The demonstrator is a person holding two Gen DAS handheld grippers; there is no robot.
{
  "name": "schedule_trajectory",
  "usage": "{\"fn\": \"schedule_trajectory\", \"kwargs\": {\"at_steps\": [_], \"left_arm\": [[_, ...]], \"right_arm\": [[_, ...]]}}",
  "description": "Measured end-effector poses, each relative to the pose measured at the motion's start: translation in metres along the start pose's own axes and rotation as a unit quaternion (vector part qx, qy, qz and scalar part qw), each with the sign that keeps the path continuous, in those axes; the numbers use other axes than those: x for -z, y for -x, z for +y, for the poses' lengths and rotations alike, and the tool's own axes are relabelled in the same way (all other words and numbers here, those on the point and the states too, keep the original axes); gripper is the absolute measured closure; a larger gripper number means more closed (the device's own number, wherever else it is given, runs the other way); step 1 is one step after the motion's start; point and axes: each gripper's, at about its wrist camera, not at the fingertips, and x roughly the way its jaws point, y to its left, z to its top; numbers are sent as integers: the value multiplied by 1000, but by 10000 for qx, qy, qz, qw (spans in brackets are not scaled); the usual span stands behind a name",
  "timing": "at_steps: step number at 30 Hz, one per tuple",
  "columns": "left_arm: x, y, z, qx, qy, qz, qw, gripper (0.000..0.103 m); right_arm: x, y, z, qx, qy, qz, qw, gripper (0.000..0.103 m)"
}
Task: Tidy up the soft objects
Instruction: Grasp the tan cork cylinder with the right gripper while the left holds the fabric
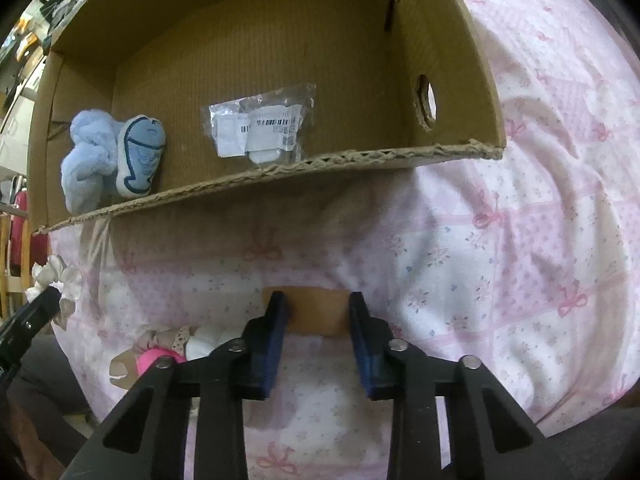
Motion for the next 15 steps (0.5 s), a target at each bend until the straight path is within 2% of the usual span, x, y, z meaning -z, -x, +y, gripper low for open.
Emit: {"fn": "schedule_trajectory", "kwargs": {"at_steps": [1, 4, 10, 15], "left_arm": [[0, 0, -1, -44, -38, -28, 10000, 88], [0, 0, 0, -132, -46, -79, 9999, 88], [0, 3, 12, -289, 89, -174, 9994, 88], [0, 3, 15, -420, 132, -232, 9988, 88]], "right_arm": [[1, 1, 0, -76, -3, -1, 10000, 93], [2, 12, 1, -190, 15, -182, 9997, 93], [7, 46, -2, -764, -47, -691, 9947, 93], [18, 73, 1, -957, 80, -1033, 9900, 93]]}}
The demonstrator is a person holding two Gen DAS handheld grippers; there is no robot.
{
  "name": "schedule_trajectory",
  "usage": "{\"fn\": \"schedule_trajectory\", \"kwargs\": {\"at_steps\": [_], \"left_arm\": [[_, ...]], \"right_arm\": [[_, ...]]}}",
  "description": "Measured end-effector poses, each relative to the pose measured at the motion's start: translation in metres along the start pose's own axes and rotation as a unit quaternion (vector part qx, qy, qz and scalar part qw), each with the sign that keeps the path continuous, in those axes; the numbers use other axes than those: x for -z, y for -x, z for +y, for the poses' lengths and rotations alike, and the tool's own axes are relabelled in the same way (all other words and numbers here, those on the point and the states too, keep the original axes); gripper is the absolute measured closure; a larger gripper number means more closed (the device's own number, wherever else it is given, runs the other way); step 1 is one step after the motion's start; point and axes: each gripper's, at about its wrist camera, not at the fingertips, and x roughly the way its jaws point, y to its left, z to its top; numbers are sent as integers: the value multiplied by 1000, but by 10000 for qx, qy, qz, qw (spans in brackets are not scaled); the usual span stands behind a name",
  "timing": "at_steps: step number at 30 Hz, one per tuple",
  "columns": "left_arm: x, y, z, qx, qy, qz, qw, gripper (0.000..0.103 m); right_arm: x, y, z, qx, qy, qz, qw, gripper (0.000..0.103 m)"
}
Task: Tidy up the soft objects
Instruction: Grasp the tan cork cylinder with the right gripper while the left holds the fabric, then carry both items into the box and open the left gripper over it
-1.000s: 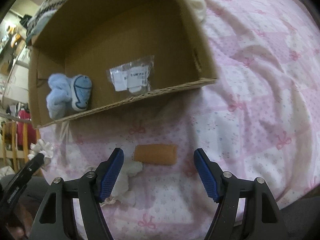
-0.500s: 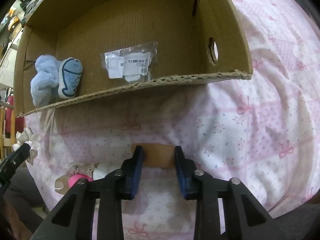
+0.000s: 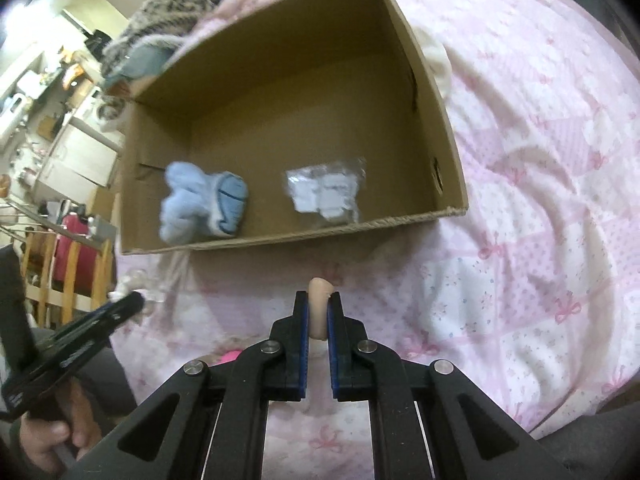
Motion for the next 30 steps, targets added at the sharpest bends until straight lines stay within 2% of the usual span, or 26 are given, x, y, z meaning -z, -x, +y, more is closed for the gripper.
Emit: {"fn": "schedule_trajectory", "kwargs": {"at_steps": [7, 12, 20, 25, 28, 30], "left_arm": [[3, 18, -6, -19, -140, -375, 9992, 88], [1, 36, -13, -318, -327, -681, 9966, 88], [-44, 76, -29, -50, -386, -1243, 9915, 88], [-73, 81, -47, 107, -531, -1439, 9881, 88], [-86, 75, -61, -144, -745, -1659, 9832, 88], [-91, 66, -67, -273, -863, -1737, 9806, 88]], "right_arm": [[1, 18, 1, -243, 26, -250, 9994, 93], [-5, 35, 14, -368, 183, -584, 9974, 93], [-43, 70, 31, -526, 394, -1129, 9914, 93], [-63, 80, 33, -414, 478, -1515, 9864, 93], [-71, 76, 26, -380, 398, -1607, 9855, 93], [-76, 65, 19, -274, 278, -1499, 9879, 93]]}}
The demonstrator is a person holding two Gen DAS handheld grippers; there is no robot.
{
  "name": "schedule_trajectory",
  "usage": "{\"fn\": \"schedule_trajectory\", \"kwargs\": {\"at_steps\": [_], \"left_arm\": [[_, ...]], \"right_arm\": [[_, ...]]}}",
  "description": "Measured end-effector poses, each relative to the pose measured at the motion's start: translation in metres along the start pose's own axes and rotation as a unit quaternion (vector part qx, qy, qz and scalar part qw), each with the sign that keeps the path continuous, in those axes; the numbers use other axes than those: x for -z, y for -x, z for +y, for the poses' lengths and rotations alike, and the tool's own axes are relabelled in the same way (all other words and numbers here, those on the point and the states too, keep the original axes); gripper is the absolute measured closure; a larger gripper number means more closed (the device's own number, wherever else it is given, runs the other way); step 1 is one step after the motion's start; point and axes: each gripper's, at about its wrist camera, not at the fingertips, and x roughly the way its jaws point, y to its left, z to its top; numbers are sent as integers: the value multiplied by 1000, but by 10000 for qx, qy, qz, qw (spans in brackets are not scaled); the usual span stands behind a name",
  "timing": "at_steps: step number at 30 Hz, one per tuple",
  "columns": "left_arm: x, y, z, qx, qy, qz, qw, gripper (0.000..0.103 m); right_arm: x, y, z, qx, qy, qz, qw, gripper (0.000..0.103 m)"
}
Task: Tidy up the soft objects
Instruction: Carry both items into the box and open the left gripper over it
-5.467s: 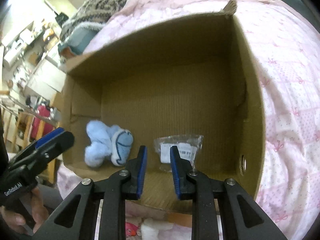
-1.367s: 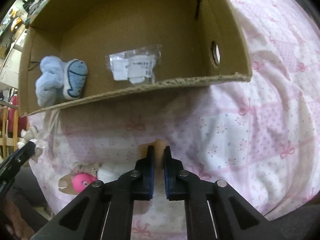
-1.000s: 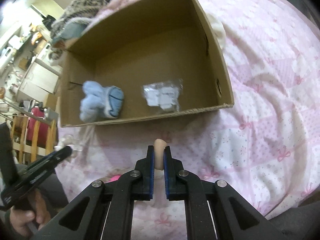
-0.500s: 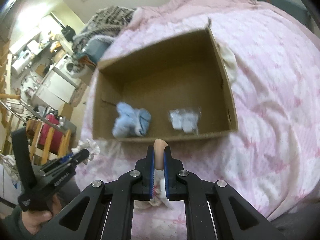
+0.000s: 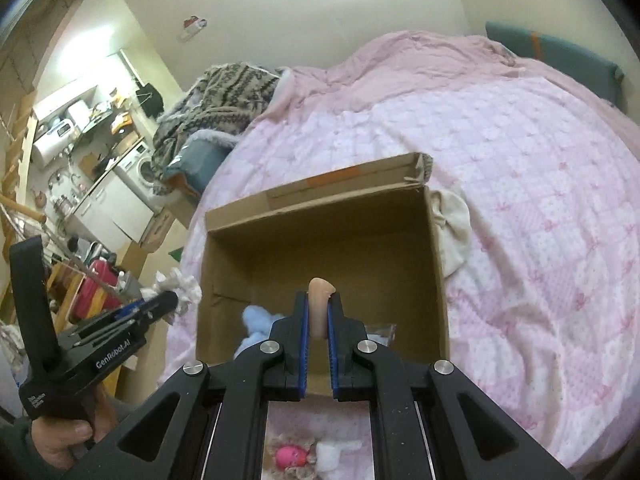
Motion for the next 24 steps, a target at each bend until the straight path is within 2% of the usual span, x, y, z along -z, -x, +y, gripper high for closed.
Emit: {"fn": "schedule_trajectory", "kwargs": {"at_steps": [3, 7, 9, 10, 13, 16, 24], "left_arm": [[0, -21, -3, 228, 96, 125, 9996, 88], [10, -38, -5, 457, 143, 88, 9988, 88], [20, -46, -5, 404, 44, 26, 9992, 88], [22, -51, -4, 386, 75, 119, 9992, 88], [23, -56, 2, 662, 274, 227, 9972, 88], [23, -58, -4, 584, 185, 181, 9980, 88], [30, -65, -28, 753, -248, 310, 9964, 87]], "right_arm": [[4, -18, -18, 101, -234, 178, 9995, 93], [16, -40, -30, 299, -309, 456, 9980, 93], [20, -47, -30, 341, -275, 567, 9974, 93], [23, -50, -28, 381, -204, 621, 9971, 93], [28, -61, -22, 467, -38, 783, 9958, 93], [29, -72, -19, 485, 43, 938, 9944, 93], [38, -87, -15, 569, 127, 1246, 9905, 93]]}}
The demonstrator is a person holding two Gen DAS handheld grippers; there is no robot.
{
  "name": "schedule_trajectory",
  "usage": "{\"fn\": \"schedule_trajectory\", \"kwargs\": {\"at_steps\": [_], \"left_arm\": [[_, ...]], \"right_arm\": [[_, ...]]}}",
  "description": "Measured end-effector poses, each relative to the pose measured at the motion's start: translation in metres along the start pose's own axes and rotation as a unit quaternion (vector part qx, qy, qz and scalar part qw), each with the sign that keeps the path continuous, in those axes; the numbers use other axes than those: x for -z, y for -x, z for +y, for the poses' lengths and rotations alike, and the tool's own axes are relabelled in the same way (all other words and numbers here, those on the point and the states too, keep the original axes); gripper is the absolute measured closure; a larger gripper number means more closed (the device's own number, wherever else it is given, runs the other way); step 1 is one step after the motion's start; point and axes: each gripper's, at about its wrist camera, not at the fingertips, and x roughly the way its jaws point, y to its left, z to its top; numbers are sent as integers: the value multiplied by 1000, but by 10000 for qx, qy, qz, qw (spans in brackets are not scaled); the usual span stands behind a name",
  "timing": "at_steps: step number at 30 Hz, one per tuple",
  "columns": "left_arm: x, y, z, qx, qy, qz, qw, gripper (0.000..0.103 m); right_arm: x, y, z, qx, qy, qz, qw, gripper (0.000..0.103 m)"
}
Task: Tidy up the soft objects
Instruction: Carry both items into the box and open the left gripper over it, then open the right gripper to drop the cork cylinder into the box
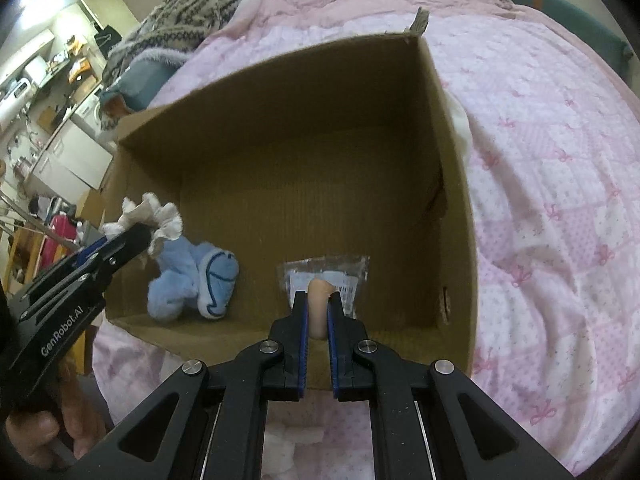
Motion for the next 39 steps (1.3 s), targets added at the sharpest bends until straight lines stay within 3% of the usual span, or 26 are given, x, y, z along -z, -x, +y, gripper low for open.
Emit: {"fn": "schedule_trajectory", "kwargs": {"at_steps": [16, 18, 23, 28, 31, 34, 35, 36, 39], "left_arm": [[6, -7, -6, -28, -138, 128, 9998, 80], [6, -5, -9, -43, -170, 100, 9998, 74], [5, 1, -9, -114, -148, -10, 9998, 44], [2, 5, -3, -216, 28, -80, 9997, 40], [1, 7, 0, -228, 98, -112, 9996, 39], [1, 8, 4, -262, 162, -109, 9995, 39], [2, 8, 5, -271, 191, -101, 9994, 39], [1, 8, 7, -277, 230, -91, 9993, 39], [1, 10, 9, -278, 294, -93, 9991, 39]], "right_arm": [[-1, -3, 1, -79, 31, 70, 9999, 93], [-2, -3, 1, -101, 29, 58, 9999, 93], [-3, 1, -3, -135, -46, -26, 9999, 92], [-3, 5, -6, -225, -114, -124, 9996, 92], [-3, 14, -6, -214, -98, -309, 9992, 80], [-4, 19, -9, -257, -173, -412, 9987, 61], [-4, 21, -10, -243, -209, -445, 9985, 37], [-4, 25, -12, -255, -267, -527, 9979, 27], [-6, 33, -14, -284, -329, -712, 9965, 27]]}}
